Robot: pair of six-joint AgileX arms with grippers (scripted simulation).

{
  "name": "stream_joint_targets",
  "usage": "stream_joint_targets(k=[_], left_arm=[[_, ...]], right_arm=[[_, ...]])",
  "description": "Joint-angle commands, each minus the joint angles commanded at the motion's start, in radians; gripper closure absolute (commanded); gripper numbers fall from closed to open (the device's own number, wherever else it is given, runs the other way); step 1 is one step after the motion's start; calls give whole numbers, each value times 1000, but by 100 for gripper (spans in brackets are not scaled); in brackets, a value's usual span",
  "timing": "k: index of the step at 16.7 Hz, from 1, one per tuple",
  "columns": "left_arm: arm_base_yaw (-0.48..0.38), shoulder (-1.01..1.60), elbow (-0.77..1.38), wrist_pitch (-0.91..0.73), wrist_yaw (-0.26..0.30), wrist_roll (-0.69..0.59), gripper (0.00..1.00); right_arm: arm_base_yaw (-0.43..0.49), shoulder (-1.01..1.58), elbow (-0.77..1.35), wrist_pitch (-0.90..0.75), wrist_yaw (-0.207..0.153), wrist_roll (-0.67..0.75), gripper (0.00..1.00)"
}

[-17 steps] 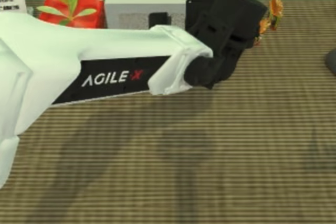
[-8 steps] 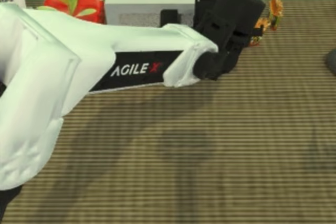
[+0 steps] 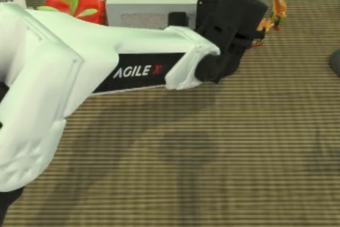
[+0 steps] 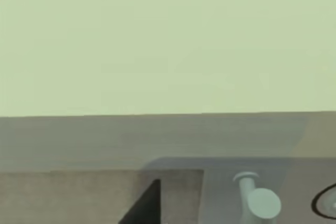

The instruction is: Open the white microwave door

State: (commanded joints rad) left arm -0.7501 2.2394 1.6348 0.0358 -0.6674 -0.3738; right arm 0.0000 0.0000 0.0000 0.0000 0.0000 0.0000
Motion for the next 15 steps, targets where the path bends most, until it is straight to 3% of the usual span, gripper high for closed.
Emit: stream_joint_targets(k=[6, 14, 15], left_arm=[[0, 0, 0, 0, 0, 0, 98], [0, 0, 0, 0, 0, 0, 100], [-61, -18, -37, 1, 6, -2, 100]], right_arm=[[0, 0, 0, 0, 0, 0, 0], [0, 0, 0, 0, 0, 0, 0], [0, 0, 0, 0, 0, 0, 0]])
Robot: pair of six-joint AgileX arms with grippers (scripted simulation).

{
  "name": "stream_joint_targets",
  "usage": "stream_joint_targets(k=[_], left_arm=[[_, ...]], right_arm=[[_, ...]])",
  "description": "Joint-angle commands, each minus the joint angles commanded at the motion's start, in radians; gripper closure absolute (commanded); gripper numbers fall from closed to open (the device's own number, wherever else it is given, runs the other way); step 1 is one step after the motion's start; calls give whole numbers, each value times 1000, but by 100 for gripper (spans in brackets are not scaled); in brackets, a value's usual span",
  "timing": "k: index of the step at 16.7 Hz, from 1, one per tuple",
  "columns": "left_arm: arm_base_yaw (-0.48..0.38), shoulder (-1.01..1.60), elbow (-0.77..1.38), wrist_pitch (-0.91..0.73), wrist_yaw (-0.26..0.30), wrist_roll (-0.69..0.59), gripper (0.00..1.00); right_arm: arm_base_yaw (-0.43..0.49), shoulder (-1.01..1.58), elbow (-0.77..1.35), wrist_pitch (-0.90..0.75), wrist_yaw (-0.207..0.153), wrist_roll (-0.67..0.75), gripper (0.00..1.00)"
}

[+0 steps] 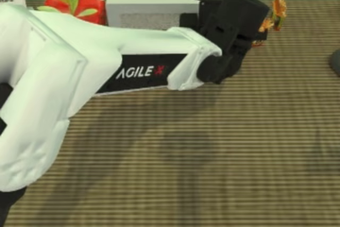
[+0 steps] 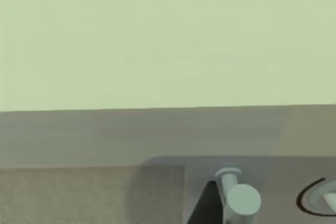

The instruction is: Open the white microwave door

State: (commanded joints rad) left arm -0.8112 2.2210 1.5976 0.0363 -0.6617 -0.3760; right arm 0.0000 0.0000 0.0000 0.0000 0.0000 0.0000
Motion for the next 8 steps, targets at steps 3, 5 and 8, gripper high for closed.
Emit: stream_joint_targets(k=[3, 5, 8], left_arm=[[2, 13, 32, -35, 11, -10, 100], [8, 38, 95, -111, 33, -31, 100], [23, 90, 232, -304, 84, -77, 100]], right_arm=[[0, 0, 0, 0, 0, 0, 0], [0, 0, 0, 0, 0, 0, 0], [0, 0, 0, 0, 0, 0, 0]])
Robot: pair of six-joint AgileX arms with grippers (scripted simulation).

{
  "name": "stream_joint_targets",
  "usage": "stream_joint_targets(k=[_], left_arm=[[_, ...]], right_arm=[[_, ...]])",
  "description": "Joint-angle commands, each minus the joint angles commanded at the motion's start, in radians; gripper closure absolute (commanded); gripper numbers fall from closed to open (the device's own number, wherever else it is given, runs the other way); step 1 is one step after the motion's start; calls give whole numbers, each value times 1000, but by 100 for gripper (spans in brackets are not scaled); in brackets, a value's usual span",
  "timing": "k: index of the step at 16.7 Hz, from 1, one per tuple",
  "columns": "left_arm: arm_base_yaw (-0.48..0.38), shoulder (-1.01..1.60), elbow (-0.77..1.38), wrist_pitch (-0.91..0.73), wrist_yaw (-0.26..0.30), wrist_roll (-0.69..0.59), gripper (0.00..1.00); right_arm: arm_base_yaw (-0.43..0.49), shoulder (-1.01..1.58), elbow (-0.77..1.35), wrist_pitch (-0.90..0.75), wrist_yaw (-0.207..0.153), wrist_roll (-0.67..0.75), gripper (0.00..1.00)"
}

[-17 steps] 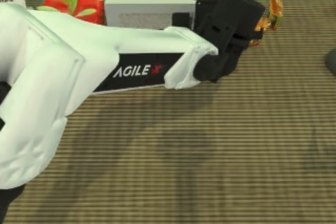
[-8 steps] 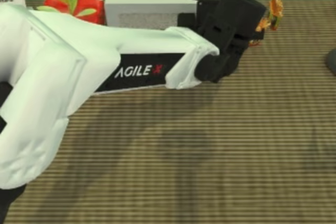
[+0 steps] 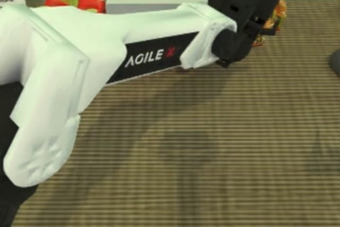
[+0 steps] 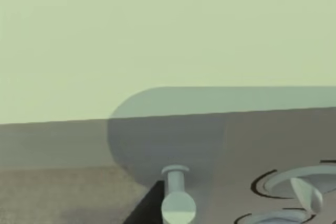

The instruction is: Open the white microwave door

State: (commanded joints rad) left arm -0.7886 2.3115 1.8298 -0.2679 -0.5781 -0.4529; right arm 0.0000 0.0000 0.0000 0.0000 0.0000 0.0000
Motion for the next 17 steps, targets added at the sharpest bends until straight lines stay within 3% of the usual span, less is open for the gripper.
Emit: stream_joint_targets(k=[9, 12, 17], left_arm=[[66, 120, 458, -702, 202, -161, 100], [79, 136, 529, -793, 240, -187, 100], [81, 138, 537, -803, 244, -190, 100]], right_arm=[[0, 0, 0, 0, 0, 0, 0], [0, 0, 0, 0, 0, 0, 0], [0, 0, 0, 0, 0, 0, 0]])
